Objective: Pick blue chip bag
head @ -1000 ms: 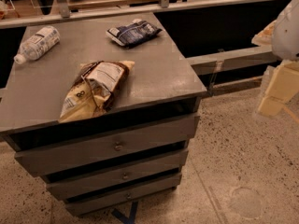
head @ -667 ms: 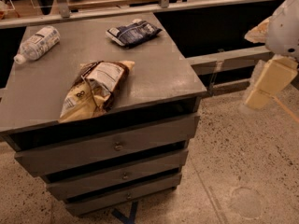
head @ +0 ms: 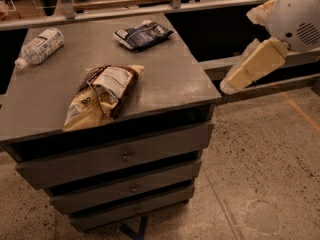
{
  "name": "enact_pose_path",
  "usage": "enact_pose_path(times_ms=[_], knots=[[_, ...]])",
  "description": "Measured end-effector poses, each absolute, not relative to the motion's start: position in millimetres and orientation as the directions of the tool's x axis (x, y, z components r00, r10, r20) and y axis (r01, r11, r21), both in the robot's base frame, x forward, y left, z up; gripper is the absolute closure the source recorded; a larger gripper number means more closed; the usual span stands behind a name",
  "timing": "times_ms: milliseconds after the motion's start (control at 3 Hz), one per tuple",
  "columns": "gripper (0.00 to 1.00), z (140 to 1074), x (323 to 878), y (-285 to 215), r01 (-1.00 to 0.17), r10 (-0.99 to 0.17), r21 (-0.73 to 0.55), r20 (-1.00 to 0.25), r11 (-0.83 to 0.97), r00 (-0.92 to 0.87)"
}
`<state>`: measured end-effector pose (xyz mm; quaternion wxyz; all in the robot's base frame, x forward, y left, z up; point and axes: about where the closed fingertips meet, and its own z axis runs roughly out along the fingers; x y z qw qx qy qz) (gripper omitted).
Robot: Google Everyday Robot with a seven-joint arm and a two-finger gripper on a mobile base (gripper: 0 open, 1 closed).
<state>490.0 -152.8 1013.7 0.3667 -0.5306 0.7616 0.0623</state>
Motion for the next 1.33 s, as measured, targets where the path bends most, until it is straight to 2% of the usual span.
enact_pose_path(times_ms=[667,1000,1333], knots=[[0.0,1023.5,541.8,-118.4,-0.777,-0.711,-0.332,-0.674,0.534,-0.201],[0.0,1018.4,613.9,-70.8,-0.774,-0.679,-0.289,-0.695,0.563,-0.234],[0.0,1018.3,613.7,-71.1,-0.774,-0.68,-0.289,-0.695,0.563,-0.235]])
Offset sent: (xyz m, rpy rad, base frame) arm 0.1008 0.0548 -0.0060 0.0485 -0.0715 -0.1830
